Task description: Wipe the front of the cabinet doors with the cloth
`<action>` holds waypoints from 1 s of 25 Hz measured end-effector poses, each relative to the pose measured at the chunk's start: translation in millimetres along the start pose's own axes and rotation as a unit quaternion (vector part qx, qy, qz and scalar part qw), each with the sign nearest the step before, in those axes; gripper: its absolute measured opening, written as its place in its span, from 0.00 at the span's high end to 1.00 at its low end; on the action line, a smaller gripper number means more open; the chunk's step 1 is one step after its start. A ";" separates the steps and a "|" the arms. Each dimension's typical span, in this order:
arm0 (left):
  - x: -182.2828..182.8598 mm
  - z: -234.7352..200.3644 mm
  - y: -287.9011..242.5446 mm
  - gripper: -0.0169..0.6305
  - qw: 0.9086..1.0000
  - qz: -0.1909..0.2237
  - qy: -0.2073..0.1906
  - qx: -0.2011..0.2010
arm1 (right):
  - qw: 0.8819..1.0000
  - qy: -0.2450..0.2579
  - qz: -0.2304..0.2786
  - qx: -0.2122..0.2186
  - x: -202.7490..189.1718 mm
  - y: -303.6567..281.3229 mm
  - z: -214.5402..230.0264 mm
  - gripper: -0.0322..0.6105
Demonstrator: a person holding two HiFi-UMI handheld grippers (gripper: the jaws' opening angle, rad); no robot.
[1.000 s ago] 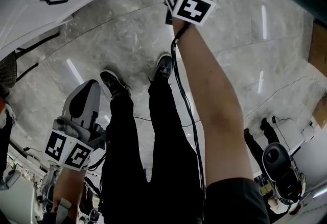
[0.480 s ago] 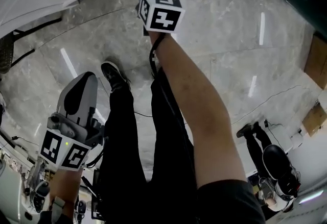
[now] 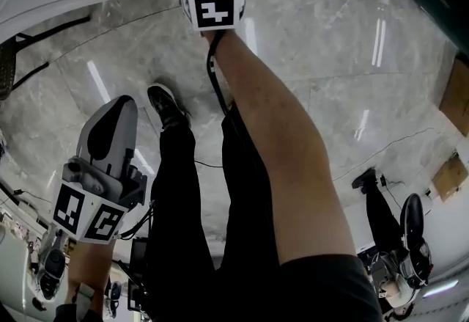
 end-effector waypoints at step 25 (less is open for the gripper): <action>-66.4 88.4 -95.1 0.97 0.993 -0.078 -0.056 -0.075 | 0.976 -0.081 0.126 -0.155 -9.6 100.2 186.6 0.84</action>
Point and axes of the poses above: the fingertips, and each gripper's own axes: y backward along the fingers, z to its right, x out of its top, the point moved 8 cm from there along y, backward along the fingers, and after that the axes turned 1 degree about -x, right-handed, at the moved point
